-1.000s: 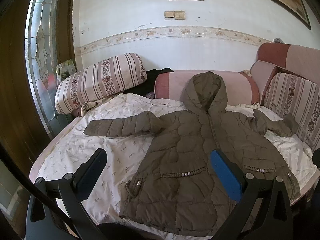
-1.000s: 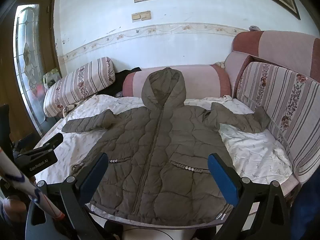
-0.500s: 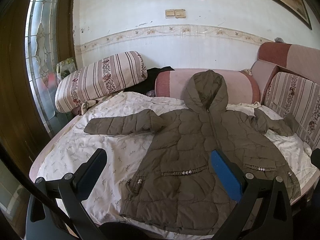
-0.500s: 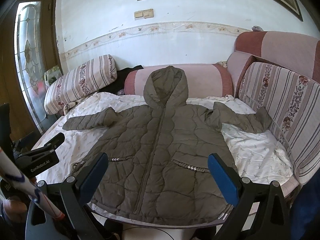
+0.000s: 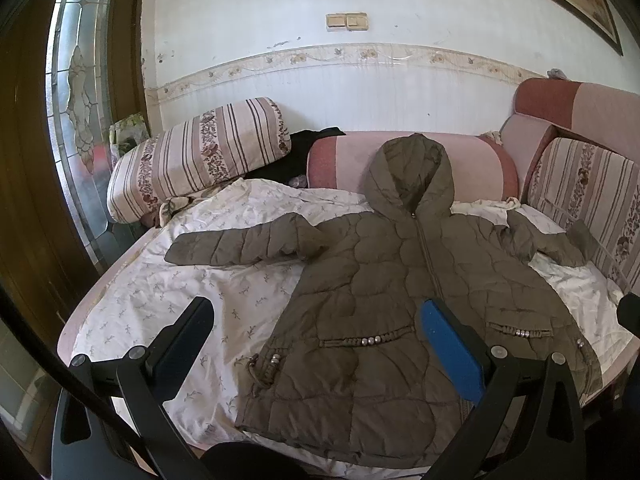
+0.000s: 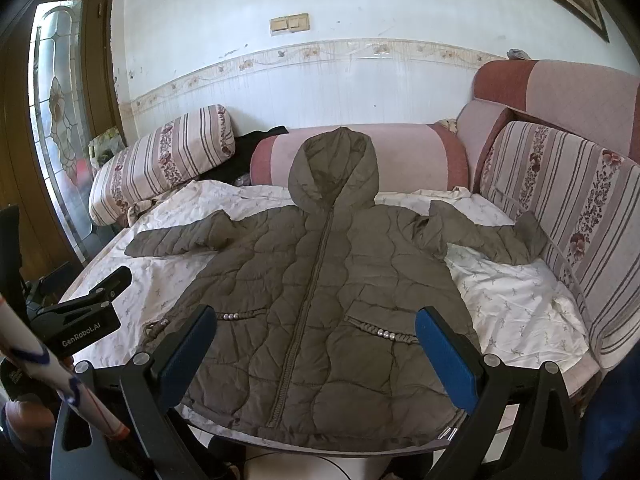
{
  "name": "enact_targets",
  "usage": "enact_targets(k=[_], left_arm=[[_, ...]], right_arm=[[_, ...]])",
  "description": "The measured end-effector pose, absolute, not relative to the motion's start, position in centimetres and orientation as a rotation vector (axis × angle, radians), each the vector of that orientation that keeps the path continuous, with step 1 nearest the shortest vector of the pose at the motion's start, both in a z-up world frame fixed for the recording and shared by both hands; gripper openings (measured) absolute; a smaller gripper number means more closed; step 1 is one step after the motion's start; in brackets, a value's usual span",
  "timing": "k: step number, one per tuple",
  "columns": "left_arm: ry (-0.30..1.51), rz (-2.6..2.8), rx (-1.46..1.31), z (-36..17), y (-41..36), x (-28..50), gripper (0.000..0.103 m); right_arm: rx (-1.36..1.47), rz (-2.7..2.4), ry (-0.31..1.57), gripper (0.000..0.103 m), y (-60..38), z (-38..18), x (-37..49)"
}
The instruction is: Fold large clothes
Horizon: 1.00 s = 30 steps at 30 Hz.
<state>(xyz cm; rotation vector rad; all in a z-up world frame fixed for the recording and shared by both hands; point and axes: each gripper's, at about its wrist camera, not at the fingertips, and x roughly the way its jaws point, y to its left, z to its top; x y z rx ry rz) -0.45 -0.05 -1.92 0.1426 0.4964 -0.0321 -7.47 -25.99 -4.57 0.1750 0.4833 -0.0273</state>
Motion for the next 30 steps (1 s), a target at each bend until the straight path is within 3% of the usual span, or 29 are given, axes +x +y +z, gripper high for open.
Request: enact_targets(k=[5,11,20,30], left_arm=[[0.470,-0.025,0.227,-2.8,-0.1,-0.2,0.103],[0.308,-0.029,0.212,-4.4,-0.8,0.8,0.103],[0.473,-0.032,0.220,-5.3,-2.3,3.1,0.103],[0.492,-0.063,0.260,-6.1,-5.7,6.8,0.103]], right_arm=[[0.183,-0.025,0.492,0.102,-26.1,-5.0,-7.3],[0.187,-0.022,0.513,0.102,-27.0,-5.5,-6.5],[0.185,-0.060,0.578,0.102,-28.4,-7.6,-3.6],[0.182,-0.129,0.637,0.102,-31.3,-9.6,-0.5]])
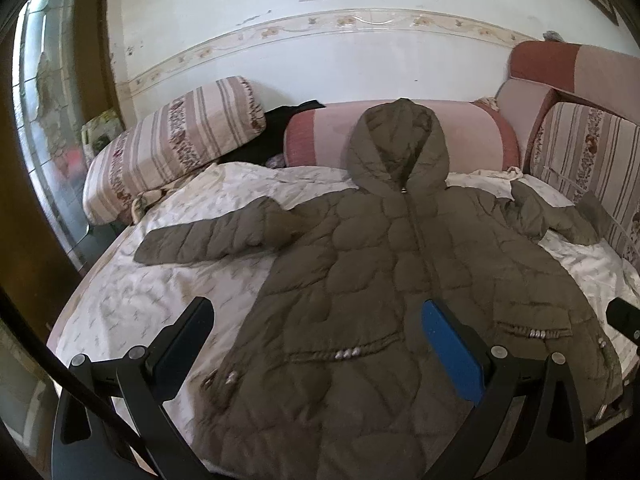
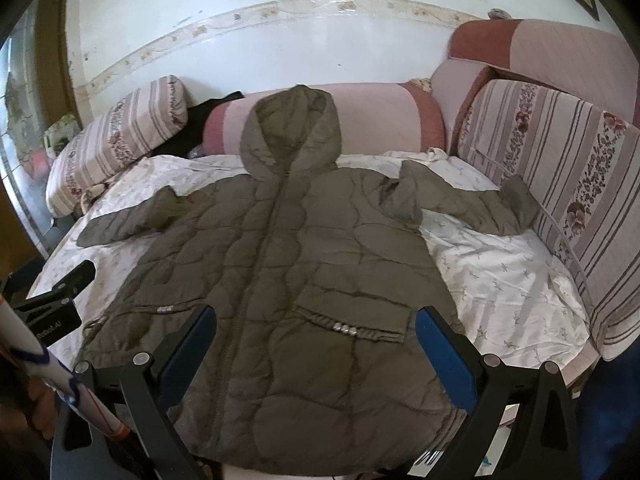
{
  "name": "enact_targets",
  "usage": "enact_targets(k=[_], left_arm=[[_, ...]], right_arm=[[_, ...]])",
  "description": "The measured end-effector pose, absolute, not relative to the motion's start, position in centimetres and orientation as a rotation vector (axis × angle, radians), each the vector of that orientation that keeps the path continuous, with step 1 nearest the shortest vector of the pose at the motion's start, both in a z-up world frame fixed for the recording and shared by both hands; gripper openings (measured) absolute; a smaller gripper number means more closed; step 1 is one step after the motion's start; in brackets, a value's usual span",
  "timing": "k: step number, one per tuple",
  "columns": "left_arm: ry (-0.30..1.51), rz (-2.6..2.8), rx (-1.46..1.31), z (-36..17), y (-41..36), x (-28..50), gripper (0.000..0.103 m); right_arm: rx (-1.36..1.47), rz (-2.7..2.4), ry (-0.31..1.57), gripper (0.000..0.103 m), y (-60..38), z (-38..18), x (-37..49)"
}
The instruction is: Fold large clothes
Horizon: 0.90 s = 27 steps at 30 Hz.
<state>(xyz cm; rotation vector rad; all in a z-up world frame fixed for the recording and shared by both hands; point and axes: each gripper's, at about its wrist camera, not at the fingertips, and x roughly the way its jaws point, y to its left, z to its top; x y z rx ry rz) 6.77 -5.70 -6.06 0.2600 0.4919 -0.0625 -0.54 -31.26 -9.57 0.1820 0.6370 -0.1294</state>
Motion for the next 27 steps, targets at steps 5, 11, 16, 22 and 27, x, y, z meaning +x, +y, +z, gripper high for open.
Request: enact_targets(k=[5,11,16,22,27], left_arm=[[0.485,-0.089,0.271,-6.3,-8.6,9.5,0.103],[0.462,-0.111,0.257,-6.6,-11.8,12.9,0.103],[0.480,-0.111,0.249,-8.1,-13.5,16.0,0.103],[0.494,-0.049,0.286,-11.7,-13.1,19.0,0.103],[0.591,-0.062,0.242,-12.8,-11.8,21.2,0.103]], right_arm=[[0.174,-0.168,0.647,0.102,-32.8,-9.9,1.0],[0.162,-0.210,0.661,0.102,-34.7,-10.6,2.7],[0.137,-0.250,0.671,0.102,-36.0,-11.1,4.1],[0.158,-0.270,0.683,0.102,-39.0,-12.1,5.8],[0.375,-0.295,0.674,0.101,-47.6,-13.1,7.0]])
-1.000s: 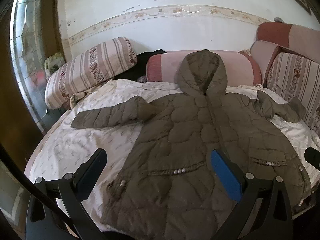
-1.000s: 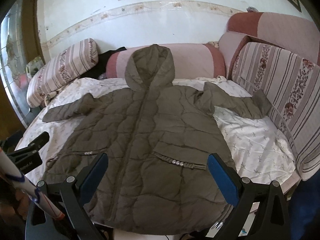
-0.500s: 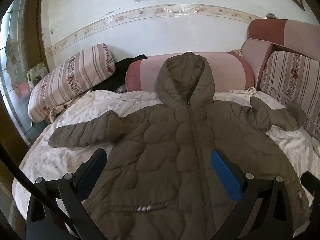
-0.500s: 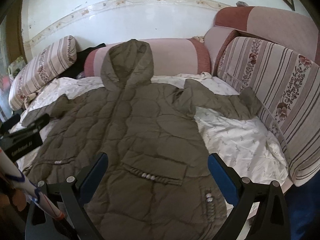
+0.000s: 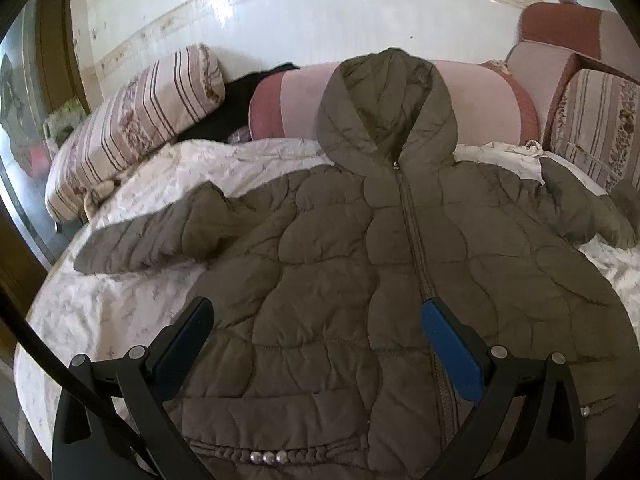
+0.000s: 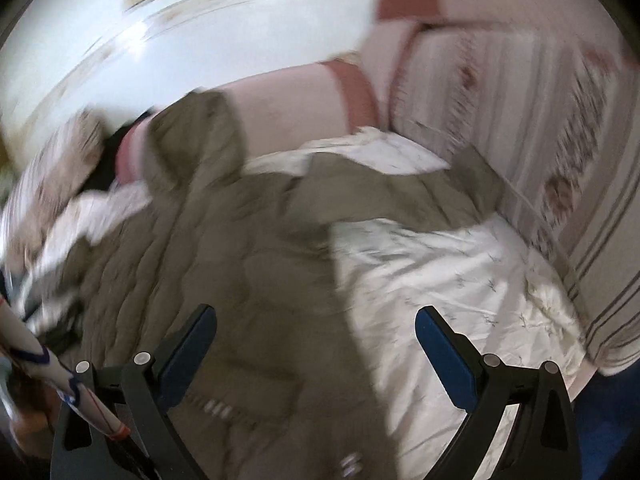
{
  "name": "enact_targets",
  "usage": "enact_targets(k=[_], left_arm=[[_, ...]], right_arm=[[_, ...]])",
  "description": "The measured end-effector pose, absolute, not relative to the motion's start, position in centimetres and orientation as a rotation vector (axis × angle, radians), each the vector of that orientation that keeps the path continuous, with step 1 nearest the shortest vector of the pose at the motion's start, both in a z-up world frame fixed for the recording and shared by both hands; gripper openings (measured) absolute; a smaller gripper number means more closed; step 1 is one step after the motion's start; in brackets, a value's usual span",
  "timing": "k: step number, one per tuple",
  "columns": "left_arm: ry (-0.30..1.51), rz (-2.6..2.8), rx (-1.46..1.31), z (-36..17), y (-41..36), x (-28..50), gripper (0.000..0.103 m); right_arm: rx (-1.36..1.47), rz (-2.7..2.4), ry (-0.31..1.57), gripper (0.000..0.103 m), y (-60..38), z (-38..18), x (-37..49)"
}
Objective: Fold large clothes
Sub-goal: 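Grasp the jacket sleeve cuff with the right gripper and lift it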
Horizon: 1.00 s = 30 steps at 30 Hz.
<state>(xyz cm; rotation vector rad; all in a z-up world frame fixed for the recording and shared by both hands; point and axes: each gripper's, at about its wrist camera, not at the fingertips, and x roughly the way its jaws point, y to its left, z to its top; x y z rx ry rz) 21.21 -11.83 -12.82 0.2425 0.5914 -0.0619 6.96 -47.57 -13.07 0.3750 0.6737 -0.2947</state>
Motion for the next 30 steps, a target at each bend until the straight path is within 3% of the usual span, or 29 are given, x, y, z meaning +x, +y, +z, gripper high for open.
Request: enact_targets(k=[6,8,21,24,26,28,30], left_arm=[[0.577,-0.070,0.254,-13.3,-11.9,21.6,0.103],[0.585,-0.073,0.261,-13.6,-12.1,21.8,0.103],[0.684,-0.068,0.269,-15.5,-12.2,23.3,0.103],[0.699,-0.067,0.276,-15.8,-12.5,23.4,0.103],[0.703,-0.064,0.284,-15.9,-12.6,23.5,0.103],[0.703,-0.066,0.282,-15.8,-12.6,23.4,0.103],[0.692,-0.061,0.277,-15.7,-12.6,23.3,0.103]], right_arm=[[0.667,-0.402,0.608,0.086,-60.4,-14.9,8.3],[0.707,-0.479,0.621,0.071,-64.0,-16.0,9.5],[0.717,-0.666,0.704,0.057,-75.1,-22.9,18.1],[0.713,-0.677,0.675,0.044,-76.2,-23.4,18.7],[0.694,-0.658,0.683,0.027,-76.3,-23.6,19.5],[0.678,-0.653,0.678,0.017,-76.1,-23.2,19.6],[0.682,-0.650,0.635,0.016,-75.8,-22.2,18.9]])
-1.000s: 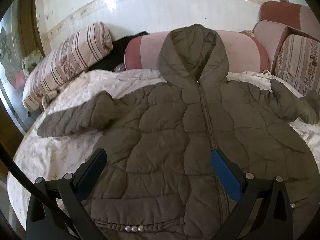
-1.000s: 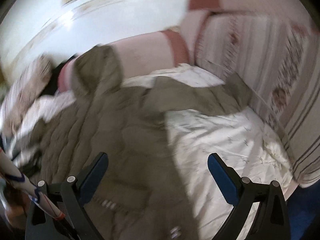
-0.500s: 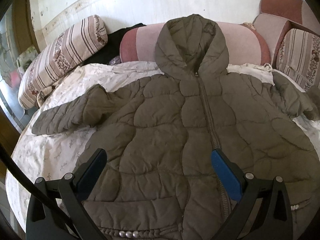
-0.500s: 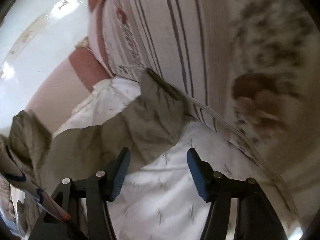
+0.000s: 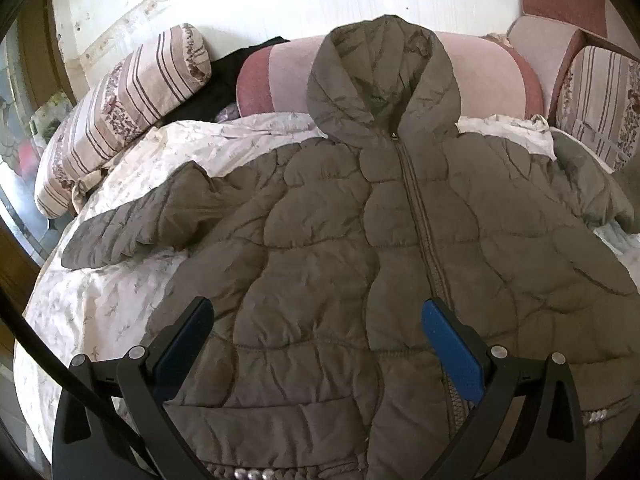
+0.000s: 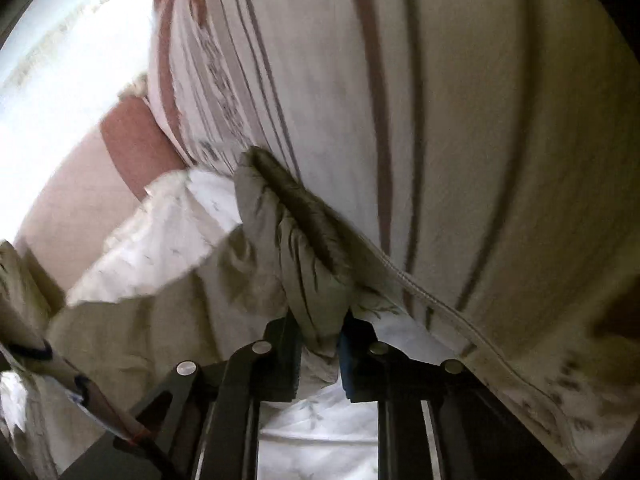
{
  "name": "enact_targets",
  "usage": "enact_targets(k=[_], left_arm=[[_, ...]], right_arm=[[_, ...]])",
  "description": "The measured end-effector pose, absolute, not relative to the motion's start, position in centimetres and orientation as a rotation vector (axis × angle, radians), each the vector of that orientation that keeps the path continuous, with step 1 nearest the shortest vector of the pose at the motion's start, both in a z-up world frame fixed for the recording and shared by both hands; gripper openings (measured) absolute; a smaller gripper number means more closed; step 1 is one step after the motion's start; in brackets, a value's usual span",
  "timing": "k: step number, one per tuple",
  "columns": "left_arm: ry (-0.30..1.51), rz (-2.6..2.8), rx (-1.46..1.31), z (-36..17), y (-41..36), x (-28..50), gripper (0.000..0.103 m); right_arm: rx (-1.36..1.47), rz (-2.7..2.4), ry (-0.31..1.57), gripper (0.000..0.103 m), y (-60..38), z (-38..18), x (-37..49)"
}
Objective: Fold large clothes
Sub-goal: 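Grasp the jacket sleeve cuff with the right gripper and lift it, then fold the held sleeve across the jacket body with the right gripper, release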
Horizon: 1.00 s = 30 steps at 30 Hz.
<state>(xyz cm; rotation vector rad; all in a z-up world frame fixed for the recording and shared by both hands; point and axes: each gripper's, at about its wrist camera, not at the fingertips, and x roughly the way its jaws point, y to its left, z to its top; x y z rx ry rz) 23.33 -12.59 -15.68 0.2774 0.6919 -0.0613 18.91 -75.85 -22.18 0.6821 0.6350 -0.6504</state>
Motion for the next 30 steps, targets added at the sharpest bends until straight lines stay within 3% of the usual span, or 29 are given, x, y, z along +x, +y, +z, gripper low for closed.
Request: enact_targets(k=[10,19,30], left_arm=[[0.663,-0.053,0.249,-14.1,-11.7,22.2,0.103],[0.638,-0.029,0.216,-12.7,-9.6,21.7,0.103],[0.620,0.012,0.122,-10.4,-4.6,21.4,0.103]], right_arm=[[0.583,-0.675,0.454,0.015,-73.6,-9.4,14.2],[0.452,-0.516,0.336,0.015,-64.3,2.3,13.6],[0.390,-0.300,0.336,0.015,-52.9,6.3,17.4]])
